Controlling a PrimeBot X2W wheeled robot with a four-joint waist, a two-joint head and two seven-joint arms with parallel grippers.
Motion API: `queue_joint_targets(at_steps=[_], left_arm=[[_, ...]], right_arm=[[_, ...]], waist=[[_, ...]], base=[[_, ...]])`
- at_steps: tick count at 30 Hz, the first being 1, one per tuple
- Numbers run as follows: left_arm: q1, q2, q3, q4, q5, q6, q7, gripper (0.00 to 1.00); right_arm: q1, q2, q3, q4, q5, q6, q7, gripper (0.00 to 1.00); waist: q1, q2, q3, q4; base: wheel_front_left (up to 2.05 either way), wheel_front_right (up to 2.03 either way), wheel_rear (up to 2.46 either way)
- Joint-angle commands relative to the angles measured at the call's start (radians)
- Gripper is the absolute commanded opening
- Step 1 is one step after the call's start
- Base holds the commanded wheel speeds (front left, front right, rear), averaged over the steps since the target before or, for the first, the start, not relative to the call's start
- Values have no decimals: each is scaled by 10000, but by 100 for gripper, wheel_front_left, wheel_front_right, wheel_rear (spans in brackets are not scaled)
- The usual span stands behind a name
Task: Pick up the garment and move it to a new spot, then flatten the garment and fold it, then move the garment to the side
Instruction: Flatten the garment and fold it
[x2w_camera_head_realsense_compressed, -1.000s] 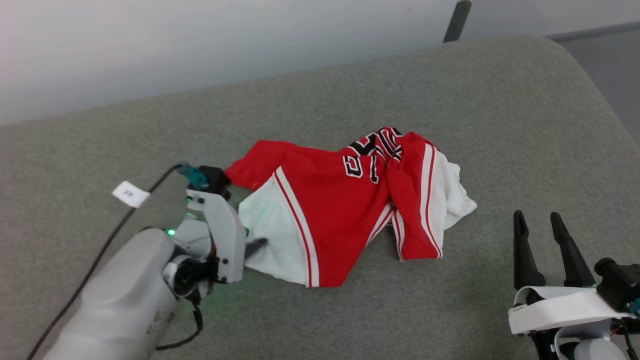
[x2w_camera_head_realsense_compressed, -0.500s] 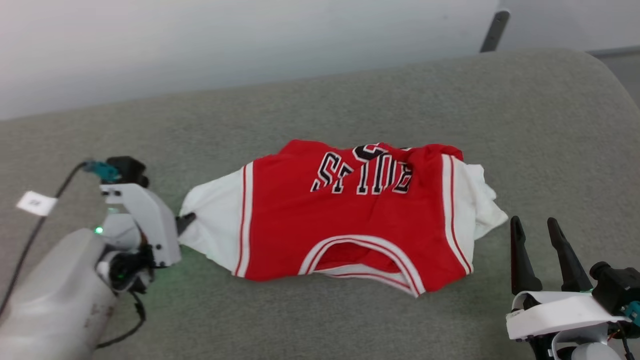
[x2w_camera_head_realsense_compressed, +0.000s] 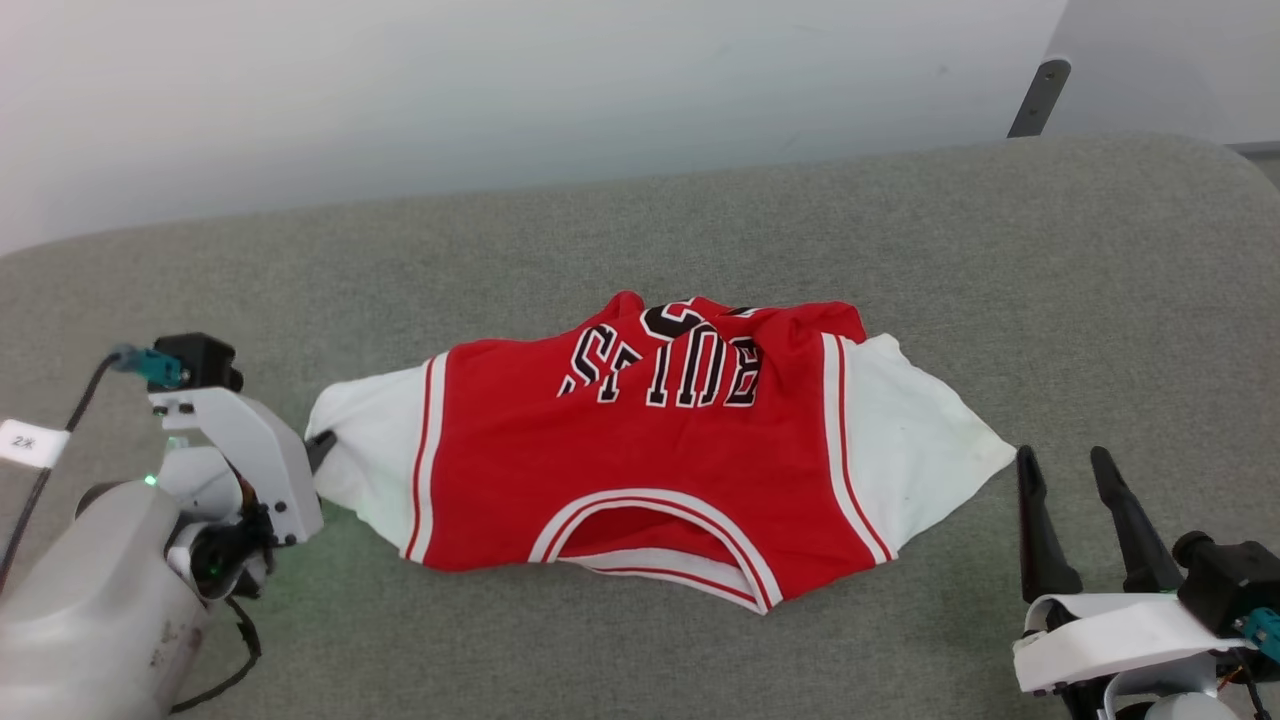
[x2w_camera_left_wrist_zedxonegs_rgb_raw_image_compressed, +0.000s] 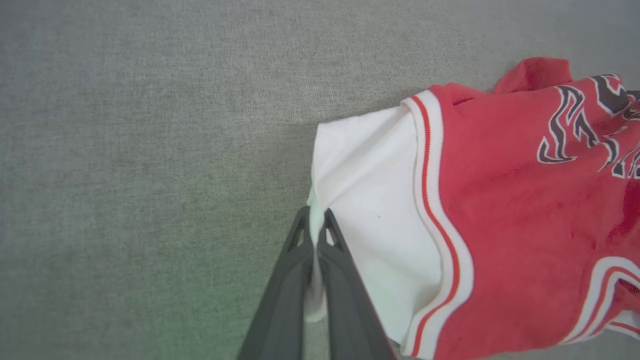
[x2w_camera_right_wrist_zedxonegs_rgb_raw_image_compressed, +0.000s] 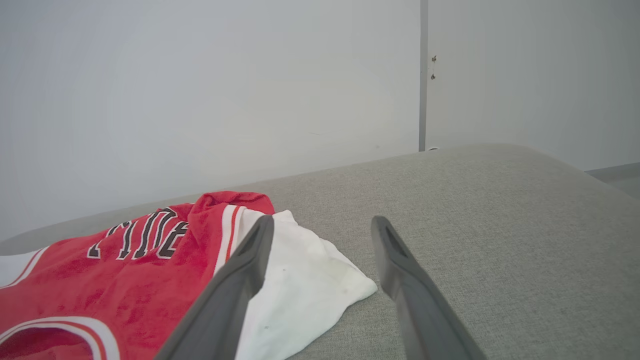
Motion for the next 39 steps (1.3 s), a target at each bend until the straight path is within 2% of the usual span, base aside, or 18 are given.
queue_joint_targets(at_steps=[1, 6, 12, 16, 20, 24, 28, 30, 34, 37, 39], left_arm=[[70, -32, 74, 30, 33, -46, -266, 100], [445, -199, 379, -224, -178, -74, -1352, 100], [1611, -471, 442, -1283, 363, 66, -3890, 100], [2616, -813, 502, -2035, 627, 670, -5138, 100], [3516, -1132, 576, -3055, 1581, 1427, -5513, 100], [4386, -1478, 1487, -4587, 3071, 2121, -5513, 100], [5271, -1907, 2545, -5871, 4524, 2427, -5517, 100], [5617, -2116, 2993, -6220, 5059, 2350, -5519, 100], [5904, -2462, 3567, -6466, 5850, 2022, -5520, 100], [5964, -2596, 3812, -6502, 6137, 1830, -5520, 100], [6005, -2881, 4129, -6491, 6459, 1573, -5519, 100]], right_arm=[[-45, -98, 108, 41, -109, -1, -6, 100], [-59, -638, 540, 234, -251, -1, -8, 100], [-148, -1899, 1603, 289, -338, -1, 511, 100], [-251, -3096, 3001, -95, 197, -1, 1663, 100], [-513, -4665, 4405, -800, 1449, -2, 3352, 100], [-861, -6101, 5266, -1390, 2333, -2, 4880, 100], [-1478, -7363, 6315, -2008, 3071, -2, 6086, 100], [-1887, -8015, 7022, -2240, 3209, -2, 6484, 100], [-2627, -8903, 8155, -2251, 3593, -2, 6852, 100], [-2974, -9152, 8667, -2084, 3703, -2, 6849, 100], [-3420, -9448, 9274, -1674, 3638, -2, 6696, 100]], waist=[[0, 0, -37, -5], [0, 0, -197, 129], [0, 0, -395, 528], [0, 0, -371, 898], [0, 0, -261, 1356], [0, 0, -95, 1857], [0, 0, 104, 2304], [0, 0, 199, 2517], [0, 0, 391, 2910], [0, 0, 467, 3060], [0, 0, 602, 3257]], base=[[0, 0, 0], [0, 0, 0], [0, 0, 0], [0, 0, 0], [0, 0, 0], [0, 0, 0], [0, 0, 0], [0, 0, 0], [0, 0, 0], [0, 0, 0], [0, 0, 0]])
